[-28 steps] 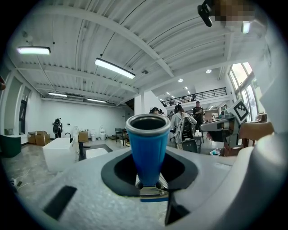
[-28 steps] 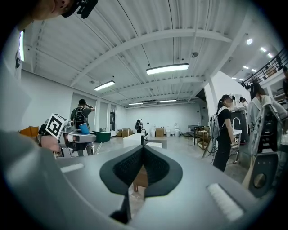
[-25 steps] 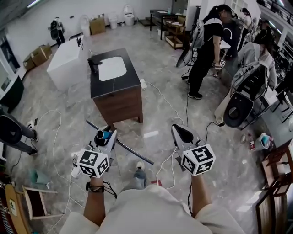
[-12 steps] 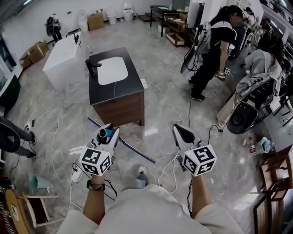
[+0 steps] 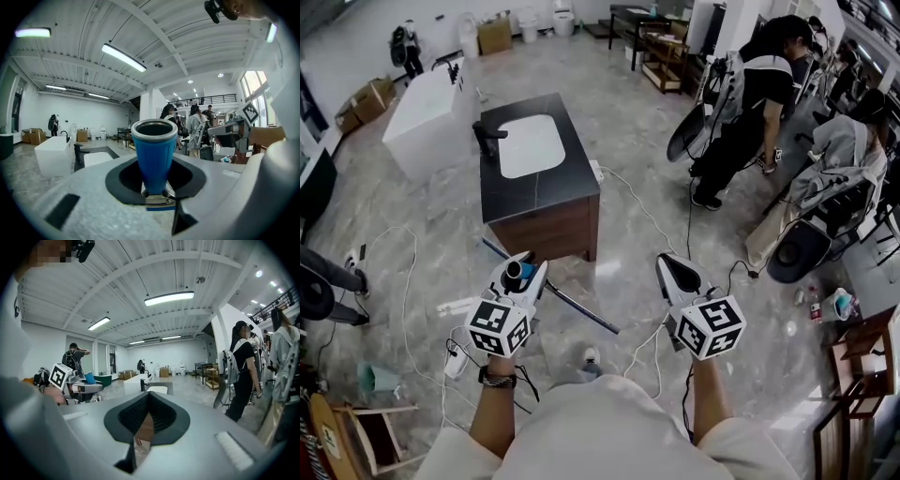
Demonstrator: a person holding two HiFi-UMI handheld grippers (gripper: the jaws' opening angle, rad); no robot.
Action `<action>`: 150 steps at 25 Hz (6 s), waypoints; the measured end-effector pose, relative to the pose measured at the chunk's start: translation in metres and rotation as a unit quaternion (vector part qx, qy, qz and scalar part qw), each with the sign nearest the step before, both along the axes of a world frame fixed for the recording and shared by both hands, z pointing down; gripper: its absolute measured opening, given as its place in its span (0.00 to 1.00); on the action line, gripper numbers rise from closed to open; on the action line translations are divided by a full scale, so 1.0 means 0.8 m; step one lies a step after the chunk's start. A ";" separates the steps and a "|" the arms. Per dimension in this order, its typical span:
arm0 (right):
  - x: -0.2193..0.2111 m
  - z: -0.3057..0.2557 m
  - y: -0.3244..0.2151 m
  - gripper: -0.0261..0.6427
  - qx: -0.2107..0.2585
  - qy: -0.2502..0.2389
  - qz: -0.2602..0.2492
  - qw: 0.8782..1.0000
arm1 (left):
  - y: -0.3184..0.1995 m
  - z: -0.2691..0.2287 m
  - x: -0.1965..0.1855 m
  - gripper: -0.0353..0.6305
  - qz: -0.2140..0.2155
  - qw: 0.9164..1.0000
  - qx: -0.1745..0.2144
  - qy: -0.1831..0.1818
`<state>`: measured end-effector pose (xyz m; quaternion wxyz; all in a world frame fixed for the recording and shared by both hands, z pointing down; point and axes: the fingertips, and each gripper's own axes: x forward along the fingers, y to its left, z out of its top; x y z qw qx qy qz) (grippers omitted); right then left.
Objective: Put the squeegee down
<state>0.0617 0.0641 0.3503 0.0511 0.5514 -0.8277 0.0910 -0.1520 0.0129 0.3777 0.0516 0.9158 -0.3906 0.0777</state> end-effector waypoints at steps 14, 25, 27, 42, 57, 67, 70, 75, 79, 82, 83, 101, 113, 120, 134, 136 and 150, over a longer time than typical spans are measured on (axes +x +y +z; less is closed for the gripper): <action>0.005 0.010 -0.102 0.05 0.001 -0.033 0.009 0.999 | -0.101 0.015 0.007 0.22 0.004 1.000 -0.013 0.002; 0.015 0.019 -0.162 0.05 -0.004 -0.007 0.021 1.000 | -0.174 0.028 0.029 0.22 0.028 0.999 -0.028 -0.001; 0.018 0.021 -0.172 0.05 -0.006 -0.002 0.021 1.000 | -0.186 0.032 0.035 0.22 0.034 0.999 -0.032 -0.002; 0.063 0.050 -0.328 0.05 -0.012 0.000 -0.002 1.000 | -0.310 0.077 0.091 0.22 0.014 0.998 -0.062 0.000; 0.125 0.071 -0.516 0.05 -0.063 -0.003 -0.049 0.997 | -0.465 0.117 0.139 0.22 -0.035 0.993 -0.114 -0.018; 0.148 0.116 -0.562 0.05 -0.095 -0.003 -0.079 0.992 | -0.516 0.198 0.161 0.22 -0.075 0.982 -0.167 -0.039; 0.146 0.129 -0.586 0.05 -0.107 -0.005 -0.089 0.990 | -0.542 0.217 0.161 0.22 -0.091 0.979 -0.180 -0.040; 0.152 0.148 -0.610 0.05 -0.121 -0.005 -0.110 0.986 | -0.572 0.244 0.166 0.22 -0.119 0.972 -0.199 -0.046; 0.166 0.166 -0.629 0.05 -0.131 -0.006 -0.122 0.984 | -0.600 0.265 0.175 0.22 -0.137 0.967 -0.208 -0.054; 0.172 0.178 -0.644 0.05 -0.140 -0.004 -0.134 0.981 | -0.620 0.277 0.180 0.22 -0.146 0.964 -0.214 -0.054; 0.172 0.180 -0.651 0.05 -0.141 -0.002 -0.138 0.980 | -0.627 0.280 0.181 0.22 -0.149 0.964 -0.216 -0.054; 0.169 0.208 -0.722 0.05 -0.161 -0.018 -0.141 0.977 | -0.701 0.335 0.181 0.22 -0.163 0.949 -0.244 -0.113; 0.178 0.223 -0.717 0.05 -0.175 -0.020 -0.132 0.976 | -0.745 0.355 0.198 0.20 -0.147 0.946 -0.253 -0.139; 0.183 0.229 -0.717 0.05 -0.180 -0.016 -0.125 0.976 | -0.774 0.378 0.187 0.20 -0.157 0.938 -0.267 -0.156; 0.186 0.240 -0.722 0.05 -0.193 -0.016 -0.125 0.973 | -0.800 0.418 0.181 0.21 -0.174 0.920 -0.303 -0.179; 0.184 0.241 -0.721 0.05 -0.192 -0.016 -0.128 0.973 | -0.800 0.420 0.181 0.22 -0.176 0.920 -0.297 -0.184; 0.181 0.245 -0.717 0.05 -0.194 -0.016 -0.132 0.972 | -0.802 0.420 0.174 0.27 -0.195 0.922 -0.288 -0.168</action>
